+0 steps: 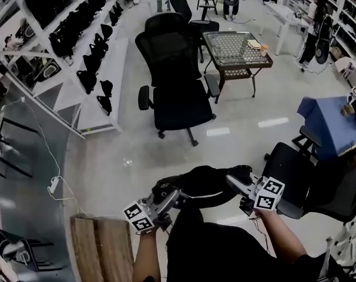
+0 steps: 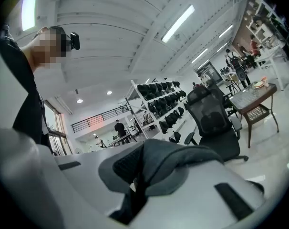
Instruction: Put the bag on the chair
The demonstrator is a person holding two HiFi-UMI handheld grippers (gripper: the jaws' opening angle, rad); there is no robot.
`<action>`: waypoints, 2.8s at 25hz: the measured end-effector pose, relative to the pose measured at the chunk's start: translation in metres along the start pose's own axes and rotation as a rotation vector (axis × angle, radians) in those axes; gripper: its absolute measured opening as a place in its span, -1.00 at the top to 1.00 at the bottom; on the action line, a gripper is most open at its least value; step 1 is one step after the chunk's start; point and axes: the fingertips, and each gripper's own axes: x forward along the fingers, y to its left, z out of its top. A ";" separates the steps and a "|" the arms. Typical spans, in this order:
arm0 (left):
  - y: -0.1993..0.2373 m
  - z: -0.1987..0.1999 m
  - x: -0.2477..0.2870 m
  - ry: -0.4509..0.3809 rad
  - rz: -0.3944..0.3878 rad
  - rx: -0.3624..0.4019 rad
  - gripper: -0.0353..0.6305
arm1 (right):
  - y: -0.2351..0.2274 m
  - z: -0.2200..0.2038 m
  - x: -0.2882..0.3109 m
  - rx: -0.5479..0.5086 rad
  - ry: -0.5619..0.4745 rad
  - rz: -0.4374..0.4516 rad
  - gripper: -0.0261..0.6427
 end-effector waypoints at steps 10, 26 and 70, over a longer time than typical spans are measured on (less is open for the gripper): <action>0.105 0.065 0.025 0.023 -0.035 -0.071 0.83 | -0.076 0.045 0.087 0.102 -0.036 -0.074 0.86; 0.205 0.152 0.049 0.048 -0.110 -0.048 0.83 | -0.134 0.103 0.175 0.045 -0.057 -0.143 0.86; 0.470 0.244 0.257 0.028 0.330 -0.155 0.82 | -0.449 0.227 0.321 0.181 0.148 0.165 0.87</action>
